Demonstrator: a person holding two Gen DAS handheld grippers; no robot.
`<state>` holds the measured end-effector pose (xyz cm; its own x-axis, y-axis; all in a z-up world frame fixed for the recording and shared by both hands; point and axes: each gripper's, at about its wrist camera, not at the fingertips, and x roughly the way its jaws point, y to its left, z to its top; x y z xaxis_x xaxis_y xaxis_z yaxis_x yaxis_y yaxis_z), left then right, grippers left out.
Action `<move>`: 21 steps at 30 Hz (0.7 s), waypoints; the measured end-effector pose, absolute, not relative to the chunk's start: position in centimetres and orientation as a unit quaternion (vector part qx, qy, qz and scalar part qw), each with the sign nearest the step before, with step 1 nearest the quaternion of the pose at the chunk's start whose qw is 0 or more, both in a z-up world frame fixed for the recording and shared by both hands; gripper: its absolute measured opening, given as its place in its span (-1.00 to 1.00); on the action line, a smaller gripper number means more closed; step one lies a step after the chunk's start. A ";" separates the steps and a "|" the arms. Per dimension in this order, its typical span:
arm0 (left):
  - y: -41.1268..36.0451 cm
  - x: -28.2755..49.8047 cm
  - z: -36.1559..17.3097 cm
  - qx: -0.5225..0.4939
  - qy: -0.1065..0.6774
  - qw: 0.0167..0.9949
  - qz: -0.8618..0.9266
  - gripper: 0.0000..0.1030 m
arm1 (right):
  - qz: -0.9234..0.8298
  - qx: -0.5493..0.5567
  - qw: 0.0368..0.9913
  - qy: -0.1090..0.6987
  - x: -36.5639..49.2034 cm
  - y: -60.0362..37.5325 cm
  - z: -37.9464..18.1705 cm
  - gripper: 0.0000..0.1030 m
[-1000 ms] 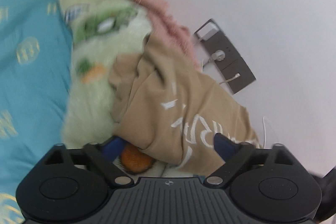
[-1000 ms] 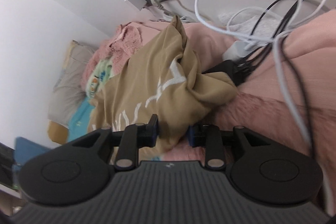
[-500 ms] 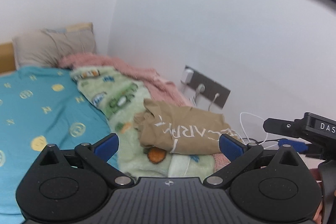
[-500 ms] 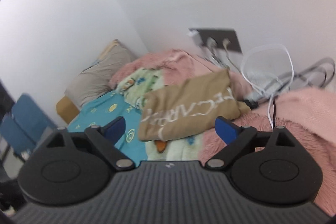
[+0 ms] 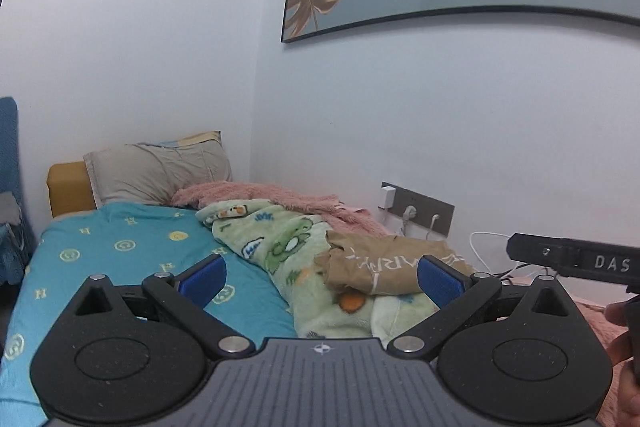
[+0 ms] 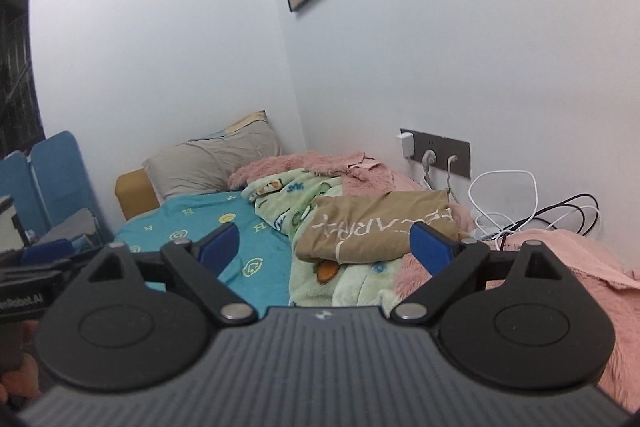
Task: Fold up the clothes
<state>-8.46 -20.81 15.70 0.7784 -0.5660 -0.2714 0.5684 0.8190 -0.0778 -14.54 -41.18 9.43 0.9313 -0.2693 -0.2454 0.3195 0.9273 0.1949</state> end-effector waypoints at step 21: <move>-20.4 -10.5 14.0 0.026 0.124 0.944 -0.305 0.99 | -0.193 0.070 0.974 0.097 -16.3 -37.4 7.8 0.82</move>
<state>-10.54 -20.37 13.97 0.7830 -0.5694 -0.2504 0.5825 0.8124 -0.0262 -16.30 -37.41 7.78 0.9067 -0.3621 -0.2161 0.3892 0.9159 0.0982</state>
